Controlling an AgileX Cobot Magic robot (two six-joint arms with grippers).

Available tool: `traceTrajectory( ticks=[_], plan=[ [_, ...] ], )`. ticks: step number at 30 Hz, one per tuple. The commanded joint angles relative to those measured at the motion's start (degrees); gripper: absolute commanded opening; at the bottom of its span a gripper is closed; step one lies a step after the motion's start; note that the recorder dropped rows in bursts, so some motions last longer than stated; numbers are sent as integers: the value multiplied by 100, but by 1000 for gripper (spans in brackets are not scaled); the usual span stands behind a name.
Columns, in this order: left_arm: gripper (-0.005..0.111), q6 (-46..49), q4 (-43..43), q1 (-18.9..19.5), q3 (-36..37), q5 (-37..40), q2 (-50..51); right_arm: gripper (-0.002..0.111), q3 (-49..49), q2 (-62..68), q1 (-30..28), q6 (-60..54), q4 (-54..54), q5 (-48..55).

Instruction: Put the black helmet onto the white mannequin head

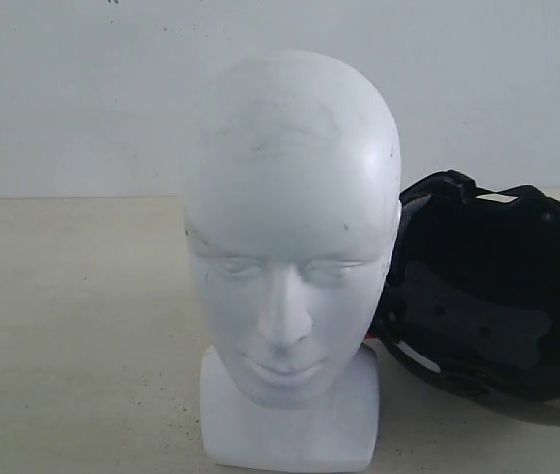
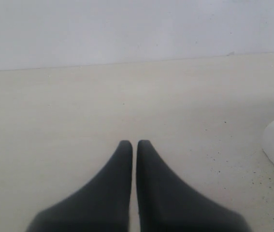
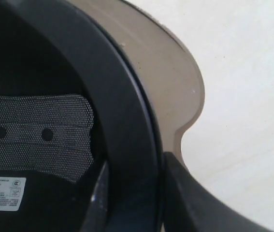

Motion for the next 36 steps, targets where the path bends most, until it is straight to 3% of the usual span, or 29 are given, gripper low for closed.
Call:
traceTrajectory(
  ticks=[1,3,6,7,14,16,21,25,28,30,32,34,36],
  plan=[
    [4,13,-68,-42,20,4,-9,2,32,-15,-6,-31,-74,-120],
    [4,13,-68,-42,20,4,-9,9,32,-15,-6,-59,-74,-120],
    [4,13,-68,-42,20,4,-9,46,32,-15,-6,-102,-74,-120],
    [4,13,-68,-42,20,4,-9,50,32,-15,-6,-102,-74,-120],
    [4,13,-68,-42,20,4,-9,51,9,-819,-6,-121,-101,41],
    [4,13,-68,-42,20,4,-9,51,-182,-1258,-6,-480,-214,493],
    [4,13,-68,-42,20,4,-9,50,-1156,-1718,-6,-4730,984,1923],
    [4,13,-68,-42,20,4,-9,33,-1658,-1639,-6,-7165,2049,2513],
    [4,13,-68,-42,20,4,-9,22,-1797,-1584,-6,-8020,2618,2639],
    [4,13,-68,-42,20,4,-9,28,-1797,-1534,-6,-8050,2889,2706],
    [4,13,-68,-42,20,4,-9,41,-1797,-1454,72,-8077,2927,2953],
    [4,13,-68,-42,20,4,-9,58,-1797,-1331,325,-8119,2834,3187],
    [4,13,-68,-42,20,4,-9,64,-1797,-1218,700,-8353,2620,3320]
  ],
)
